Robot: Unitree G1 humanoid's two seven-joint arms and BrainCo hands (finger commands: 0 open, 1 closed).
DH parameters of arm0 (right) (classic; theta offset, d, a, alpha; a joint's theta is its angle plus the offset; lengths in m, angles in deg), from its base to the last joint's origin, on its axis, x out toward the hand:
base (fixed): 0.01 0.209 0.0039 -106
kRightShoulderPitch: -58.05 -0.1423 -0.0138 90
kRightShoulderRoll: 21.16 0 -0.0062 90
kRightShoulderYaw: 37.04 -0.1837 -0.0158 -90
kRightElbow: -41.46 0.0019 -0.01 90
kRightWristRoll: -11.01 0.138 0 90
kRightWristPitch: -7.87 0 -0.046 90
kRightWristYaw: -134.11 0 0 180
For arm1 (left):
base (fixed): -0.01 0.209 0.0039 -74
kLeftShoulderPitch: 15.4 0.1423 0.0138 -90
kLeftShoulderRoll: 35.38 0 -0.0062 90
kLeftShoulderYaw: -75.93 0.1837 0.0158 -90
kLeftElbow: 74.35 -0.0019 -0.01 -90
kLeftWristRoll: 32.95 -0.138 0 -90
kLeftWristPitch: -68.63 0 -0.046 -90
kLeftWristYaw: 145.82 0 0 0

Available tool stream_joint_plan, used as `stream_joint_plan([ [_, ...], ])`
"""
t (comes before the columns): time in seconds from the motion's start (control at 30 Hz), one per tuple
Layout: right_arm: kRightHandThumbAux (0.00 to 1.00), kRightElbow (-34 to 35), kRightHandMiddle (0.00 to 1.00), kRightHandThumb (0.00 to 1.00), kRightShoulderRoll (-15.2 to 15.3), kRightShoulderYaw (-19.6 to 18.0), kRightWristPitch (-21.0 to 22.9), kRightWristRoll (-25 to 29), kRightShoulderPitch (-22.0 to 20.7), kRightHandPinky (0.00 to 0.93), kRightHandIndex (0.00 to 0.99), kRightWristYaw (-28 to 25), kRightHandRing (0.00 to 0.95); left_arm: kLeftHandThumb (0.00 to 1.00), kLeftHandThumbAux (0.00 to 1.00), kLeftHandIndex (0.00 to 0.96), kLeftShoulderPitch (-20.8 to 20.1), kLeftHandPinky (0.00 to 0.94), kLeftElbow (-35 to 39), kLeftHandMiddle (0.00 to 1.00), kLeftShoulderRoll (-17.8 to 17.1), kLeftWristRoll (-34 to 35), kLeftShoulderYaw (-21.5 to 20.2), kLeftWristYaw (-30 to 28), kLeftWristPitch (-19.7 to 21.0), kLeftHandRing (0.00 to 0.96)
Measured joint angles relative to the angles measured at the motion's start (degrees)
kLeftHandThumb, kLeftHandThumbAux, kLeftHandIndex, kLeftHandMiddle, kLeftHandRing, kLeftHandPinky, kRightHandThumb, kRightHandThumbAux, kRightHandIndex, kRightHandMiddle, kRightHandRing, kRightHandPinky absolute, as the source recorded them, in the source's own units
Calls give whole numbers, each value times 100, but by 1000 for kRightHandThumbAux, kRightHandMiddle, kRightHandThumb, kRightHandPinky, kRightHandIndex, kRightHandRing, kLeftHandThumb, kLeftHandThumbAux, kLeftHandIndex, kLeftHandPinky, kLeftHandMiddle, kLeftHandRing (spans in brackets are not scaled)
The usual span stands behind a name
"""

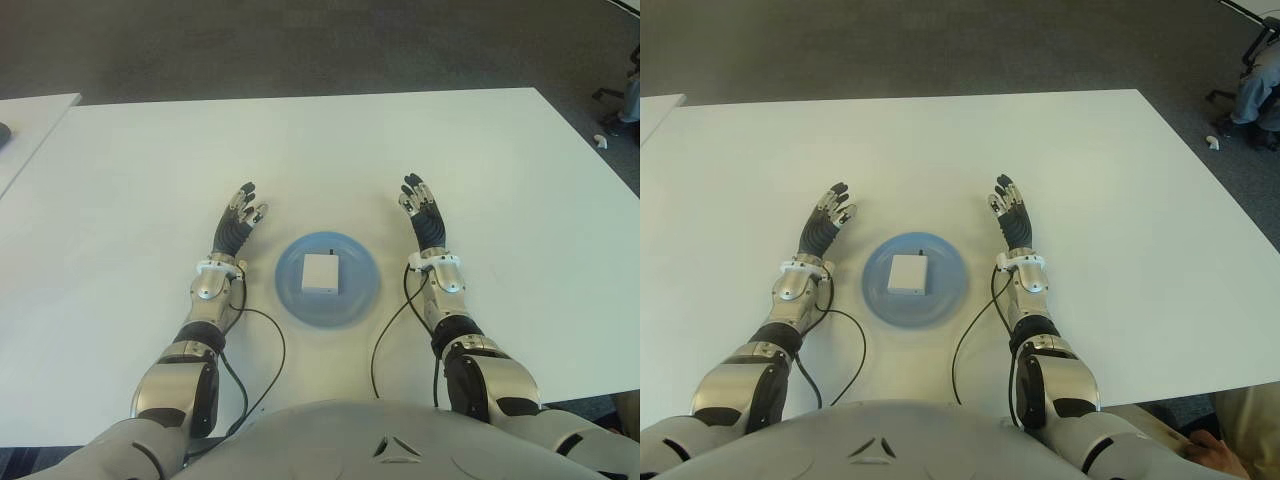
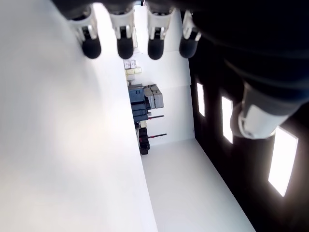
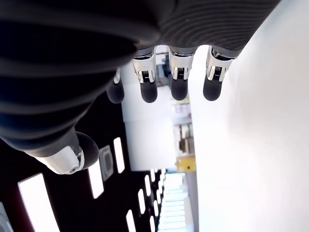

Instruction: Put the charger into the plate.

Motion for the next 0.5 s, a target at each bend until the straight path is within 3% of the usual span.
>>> stream_joint_plan([
  [0.5,522,0,3,62,-4,-63,46,36,-2,10,0,-102,0,103,469,0,-41,45,10,0,-75,-15,87,-73,281,0],
])
